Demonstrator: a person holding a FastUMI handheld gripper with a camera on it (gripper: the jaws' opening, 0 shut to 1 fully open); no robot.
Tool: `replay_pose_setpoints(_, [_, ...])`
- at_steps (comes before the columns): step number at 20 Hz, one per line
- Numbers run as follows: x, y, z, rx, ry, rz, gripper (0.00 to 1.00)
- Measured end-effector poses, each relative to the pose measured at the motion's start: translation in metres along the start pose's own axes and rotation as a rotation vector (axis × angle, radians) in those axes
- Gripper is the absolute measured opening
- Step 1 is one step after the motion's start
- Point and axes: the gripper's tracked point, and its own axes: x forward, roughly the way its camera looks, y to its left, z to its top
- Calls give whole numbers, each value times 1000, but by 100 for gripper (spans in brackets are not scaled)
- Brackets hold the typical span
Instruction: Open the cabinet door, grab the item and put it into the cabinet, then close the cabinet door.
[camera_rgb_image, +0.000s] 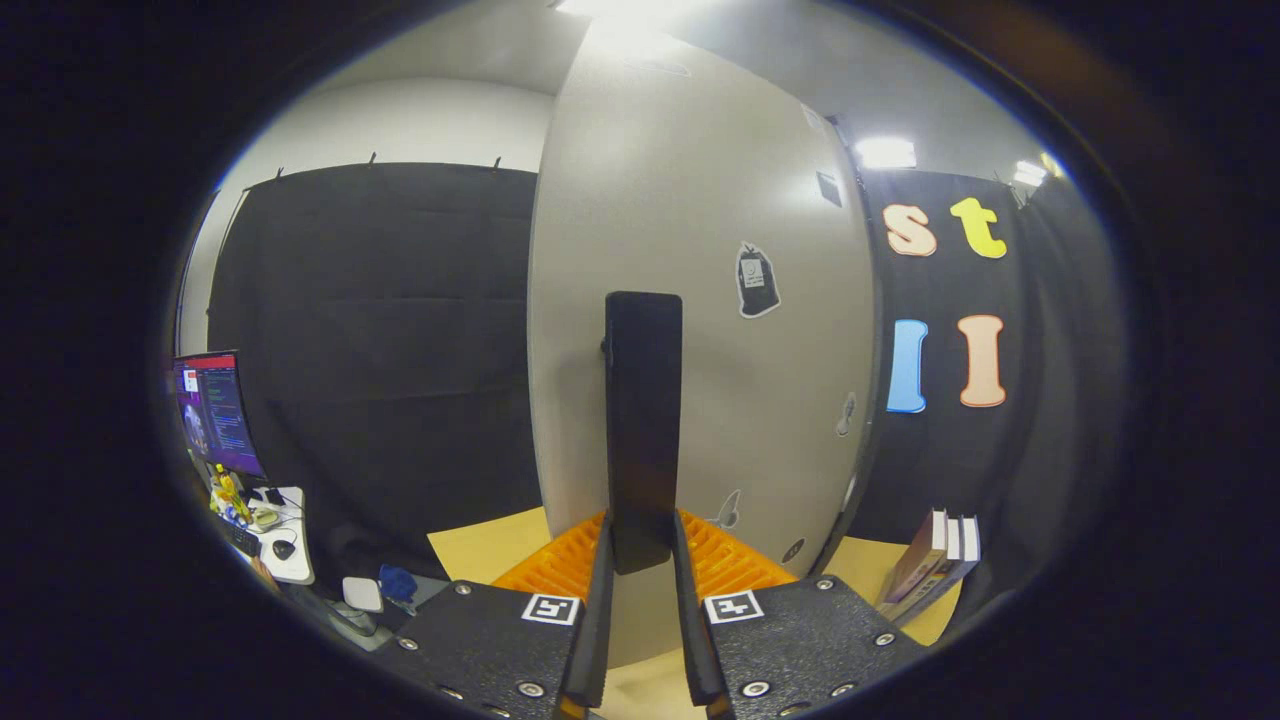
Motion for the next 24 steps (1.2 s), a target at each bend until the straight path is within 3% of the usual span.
replay_pose_setpoints(9, [-9,-23,-4,-52,17,-216,34])
replay_pose_setpoints(10, [-12,-30,-3,-68,9,-238,42])
replay_pose_setpoints(13, [-33,-51,-8,-23,4,-297,49])
replay_pose_setpoints(14, [-35,-53,-7,12,-5,-303,61])
replay_pose_setpoints(18, [-37,-60,1,79,-43,-333,84])
replay_pose_setpoints(24, [-46,-63,-5,86,-57,-451,94])
